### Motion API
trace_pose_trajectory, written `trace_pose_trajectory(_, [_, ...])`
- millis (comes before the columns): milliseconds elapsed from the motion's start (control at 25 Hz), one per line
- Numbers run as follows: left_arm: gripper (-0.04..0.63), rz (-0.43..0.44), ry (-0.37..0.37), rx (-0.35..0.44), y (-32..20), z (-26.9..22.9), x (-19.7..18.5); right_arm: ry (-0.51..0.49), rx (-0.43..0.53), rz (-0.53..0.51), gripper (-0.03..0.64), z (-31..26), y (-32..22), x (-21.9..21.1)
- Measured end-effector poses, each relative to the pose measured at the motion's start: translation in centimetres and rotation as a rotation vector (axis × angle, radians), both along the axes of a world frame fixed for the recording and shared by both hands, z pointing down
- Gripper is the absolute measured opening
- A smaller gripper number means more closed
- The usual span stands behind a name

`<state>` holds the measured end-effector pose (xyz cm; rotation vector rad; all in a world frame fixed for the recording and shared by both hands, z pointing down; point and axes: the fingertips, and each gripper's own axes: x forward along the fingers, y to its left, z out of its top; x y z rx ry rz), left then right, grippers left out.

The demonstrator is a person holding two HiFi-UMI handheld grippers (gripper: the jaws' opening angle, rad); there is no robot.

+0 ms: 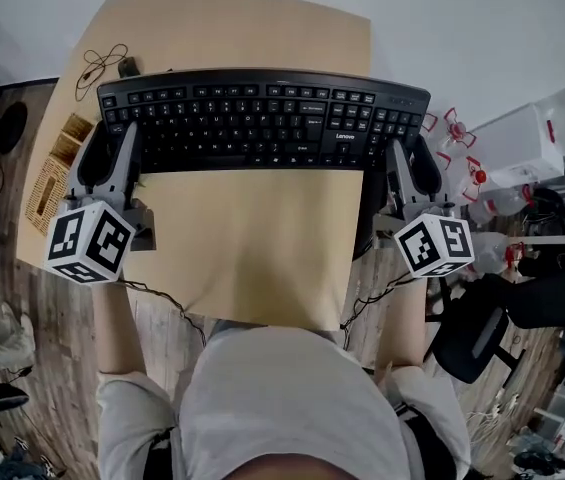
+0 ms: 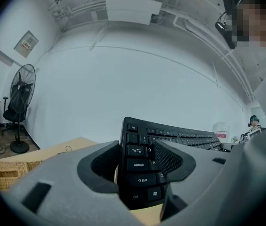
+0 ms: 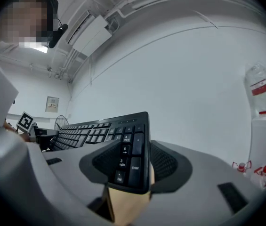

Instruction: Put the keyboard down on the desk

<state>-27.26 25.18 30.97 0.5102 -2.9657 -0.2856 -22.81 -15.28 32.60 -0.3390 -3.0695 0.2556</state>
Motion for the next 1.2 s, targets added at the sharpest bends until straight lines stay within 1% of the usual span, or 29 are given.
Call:
trace_pose_trajectory(80, [0.233,0.006,0.017,-0.005,1.6,1.3,-3.6,0.02,-0.004,0.007,0.183,1.3,1.7,-3.2])
trace_pose_trajectory(120, [0.233,0.011,0.026,-0.008,2.0,1.9,-4.7,0.03,-0.006,0.011,0.183,2.0,2.1,-4.2])
trace_pose_trajectory(240, [0.233,0.039,0.068,-0.011,2.3,4.0,-6.4,0.073,-0.007,0.038,0.184,4.0,2.5,-4.7])
trace_pose_trajectory(400, [0.233,0.074,0.136,-0.012,2.3,7.5,-7.6,0.139,-0.006,0.069,0.184,6.9,2.8,-4.5])
trace_pose_trajectory(680, [0.233,0.116,0.249,-0.033,1.2,13.3,-9.8,0.271,-0.038,0.097,0.184,12.9,2.0,-5.3])
trace_pose_trajectory(840, [0.233,0.123,0.312,-0.041,0.6,16.3,-10.8,0.335,-0.054,0.107,0.184,15.7,1.5,-5.9])
trace_pose_trajectory(1200, [0.233,0.13,0.454,-0.051,-0.7,21.9,-11.8,0.456,-0.061,0.121,0.183,20.4,0.2,-6.6])
